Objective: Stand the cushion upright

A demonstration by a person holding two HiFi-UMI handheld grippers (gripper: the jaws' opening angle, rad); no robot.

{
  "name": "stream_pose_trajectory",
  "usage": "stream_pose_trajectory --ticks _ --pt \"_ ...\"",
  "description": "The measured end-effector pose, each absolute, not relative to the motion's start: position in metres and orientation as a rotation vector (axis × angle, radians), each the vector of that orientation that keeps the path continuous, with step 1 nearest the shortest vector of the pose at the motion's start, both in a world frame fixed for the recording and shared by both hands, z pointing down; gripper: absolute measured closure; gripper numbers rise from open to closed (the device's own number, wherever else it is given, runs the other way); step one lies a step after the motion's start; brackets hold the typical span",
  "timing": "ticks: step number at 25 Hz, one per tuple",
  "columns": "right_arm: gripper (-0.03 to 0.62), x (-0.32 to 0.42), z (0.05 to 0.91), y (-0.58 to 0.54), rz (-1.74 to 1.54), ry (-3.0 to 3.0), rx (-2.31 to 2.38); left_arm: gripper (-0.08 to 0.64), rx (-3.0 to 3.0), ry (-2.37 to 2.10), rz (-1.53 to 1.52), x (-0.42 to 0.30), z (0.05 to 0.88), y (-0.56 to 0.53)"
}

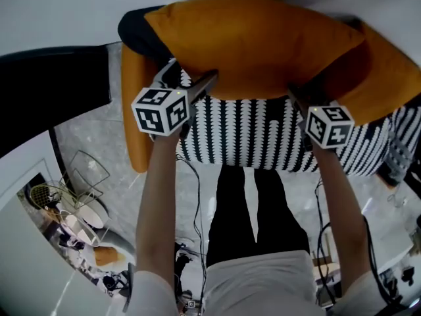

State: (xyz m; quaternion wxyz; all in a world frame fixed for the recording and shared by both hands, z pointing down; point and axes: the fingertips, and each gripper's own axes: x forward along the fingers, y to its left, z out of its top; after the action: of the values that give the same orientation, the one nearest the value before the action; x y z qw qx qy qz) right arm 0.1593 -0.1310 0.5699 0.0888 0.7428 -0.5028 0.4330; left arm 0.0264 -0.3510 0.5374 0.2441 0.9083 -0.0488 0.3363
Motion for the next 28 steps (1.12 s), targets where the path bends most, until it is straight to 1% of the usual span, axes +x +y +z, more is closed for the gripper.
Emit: stream_pose_trajectory --ticks 6,9,12,13,15,17,18,23,26,28 --pt "0.350 0.162 0.543 -0.118 1.218 -1.520 2.272 0.120 2.511 -0.223 0.899 0.015 0.514 -0.360" --pt "0.350 0.152 0.520 -0.107 1.189 -1.582 2.258 0.120 2.511 -0.269 0.863 0.010 0.497 -0.359" --pt "0.351 0.135 0.509 -0.088 1.234 -1.638 2.217 0.120 2.467 -0.314 0.848 -0.002 0.491 -0.348" --pt "0.358 0.129 0.505 -0.080 1.260 -1.656 2.202 0.121 2.449 -0.322 0.839 -0.006 0.487 -0.341" --pt "0.401 0.119 0.491 -0.063 1.301 -1.690 2.185 0.123 2.420 -0.323 0.820 -0.016 0.476 -0.323" --pt "0.485 0.113 0.471 -0.044 1.300 -1.712 2.184 0.126 2.405 -0.319 0.814 -0.027 0.461 -0.303" --pt "0.502 0.112 0.459 -0.035 1.289 -1.724 2.183 0.131 2.400 -0.316 0.820 -0.033 0.454 -0.292" --pt "0.526 0.115 0.408 0.003 1.230 -1.768 2.202 0.158 2.385 -0.268 0.889 -0.057 0.434 -0.237" --pt "0.528 0.112 0.387 0.025 1.209 -1.765 2.222 0.188 2.305 -0.298 0.817 -0.070 0.423 -0.211" --pt "0.528 0.105 0.377 0.043 1.210 -1.767 2.237 0.224 2.271 -0.337 0.777 -0.080 0.415 -0.193"
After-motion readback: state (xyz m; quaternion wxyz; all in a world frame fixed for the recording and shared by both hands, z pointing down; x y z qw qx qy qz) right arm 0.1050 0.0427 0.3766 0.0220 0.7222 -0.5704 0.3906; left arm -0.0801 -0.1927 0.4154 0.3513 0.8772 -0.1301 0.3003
